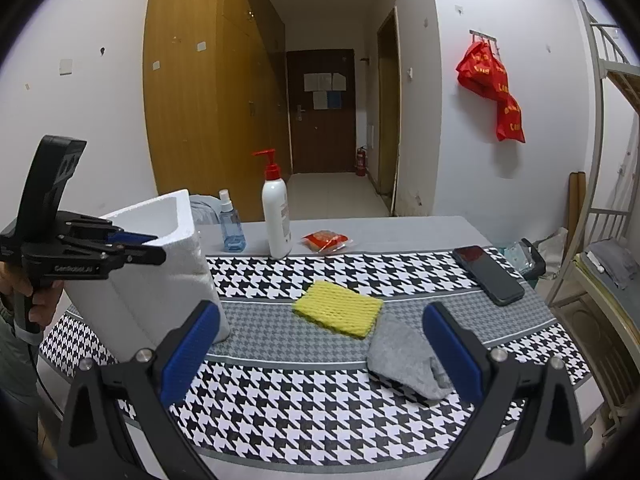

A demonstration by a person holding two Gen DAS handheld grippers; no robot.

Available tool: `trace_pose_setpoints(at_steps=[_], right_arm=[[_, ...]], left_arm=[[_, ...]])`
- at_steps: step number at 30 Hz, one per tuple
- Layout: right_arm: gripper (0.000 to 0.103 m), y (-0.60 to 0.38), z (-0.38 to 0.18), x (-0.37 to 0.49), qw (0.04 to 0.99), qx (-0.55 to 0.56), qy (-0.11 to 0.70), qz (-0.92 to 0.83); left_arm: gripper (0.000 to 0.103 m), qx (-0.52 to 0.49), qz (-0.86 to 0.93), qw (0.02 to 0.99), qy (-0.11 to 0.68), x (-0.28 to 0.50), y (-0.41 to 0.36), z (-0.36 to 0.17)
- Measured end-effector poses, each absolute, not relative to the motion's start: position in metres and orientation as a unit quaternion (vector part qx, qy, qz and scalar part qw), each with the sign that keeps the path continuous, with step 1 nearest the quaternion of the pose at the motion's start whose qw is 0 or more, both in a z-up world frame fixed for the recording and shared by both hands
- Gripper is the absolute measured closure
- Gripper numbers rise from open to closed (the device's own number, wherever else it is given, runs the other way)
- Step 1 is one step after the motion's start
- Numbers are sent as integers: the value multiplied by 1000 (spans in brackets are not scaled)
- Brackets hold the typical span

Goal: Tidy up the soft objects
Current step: 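Withdraw both tools from the foam box back over the table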

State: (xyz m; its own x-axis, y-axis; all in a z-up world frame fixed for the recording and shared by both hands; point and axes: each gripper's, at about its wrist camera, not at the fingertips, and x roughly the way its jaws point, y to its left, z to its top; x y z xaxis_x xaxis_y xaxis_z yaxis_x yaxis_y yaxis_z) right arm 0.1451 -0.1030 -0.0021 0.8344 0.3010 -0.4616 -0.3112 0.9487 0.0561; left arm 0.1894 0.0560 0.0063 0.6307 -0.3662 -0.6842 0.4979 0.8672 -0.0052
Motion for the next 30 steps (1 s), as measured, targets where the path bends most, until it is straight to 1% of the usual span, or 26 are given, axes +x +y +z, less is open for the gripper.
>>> trace_pose_setpoints(at_steps=[7, 9, 11, 13, 14, 15, 20, 22, 26, 28, 30], right_arm=[[1, -104, 2, 132, 959, -10, 233, 161], [1, -104, 3, 128, 959, -10, 232, 163], [1, -103, 3, 123, 959, -12, 231, 165], [1, -103, 3, 118, 959, -14, 231, 166], [1, -104, 3, 116, 959, -15, 230, 166], [1, -105, 4, 114, 959, -15, 230, 166], [1, -109, 9, 104, 960, -10, 224, 167], [1, -111, 10, 100, 960, -8, 222, 169], [1, -117, 11, 90, 961, -1, 217, 174], [1, -119, 12, 84, 960, 1, 214, 180], [1, -121, 12, 78, 959, 3, 212, 187]], left_arm=[[76, 111, -303, 885, 336, 153, 65, 8], [75, 118, -312, 885, 325, 147, 69, 8], [67, 126, -308, 890, 312, 141, 71, 8], [40, 138, -295, 899, 293, 132, 72, 10], [37, 140, -294, 902, 283, 127, 73, 12], [35, 137, -294, 904, 277, 123, 74, 15], [34, 132, -254, 929, 237, 97, 67, 28], [26, 122, -237, 938, 221, 85, 62, 31], [19, 106, -209, 954, 188, 62, 47, 36], [14, 101, -192, 960, 175, 55, 38, 37], [14, 98, -187, 964, 164, 48, 29, 37]])
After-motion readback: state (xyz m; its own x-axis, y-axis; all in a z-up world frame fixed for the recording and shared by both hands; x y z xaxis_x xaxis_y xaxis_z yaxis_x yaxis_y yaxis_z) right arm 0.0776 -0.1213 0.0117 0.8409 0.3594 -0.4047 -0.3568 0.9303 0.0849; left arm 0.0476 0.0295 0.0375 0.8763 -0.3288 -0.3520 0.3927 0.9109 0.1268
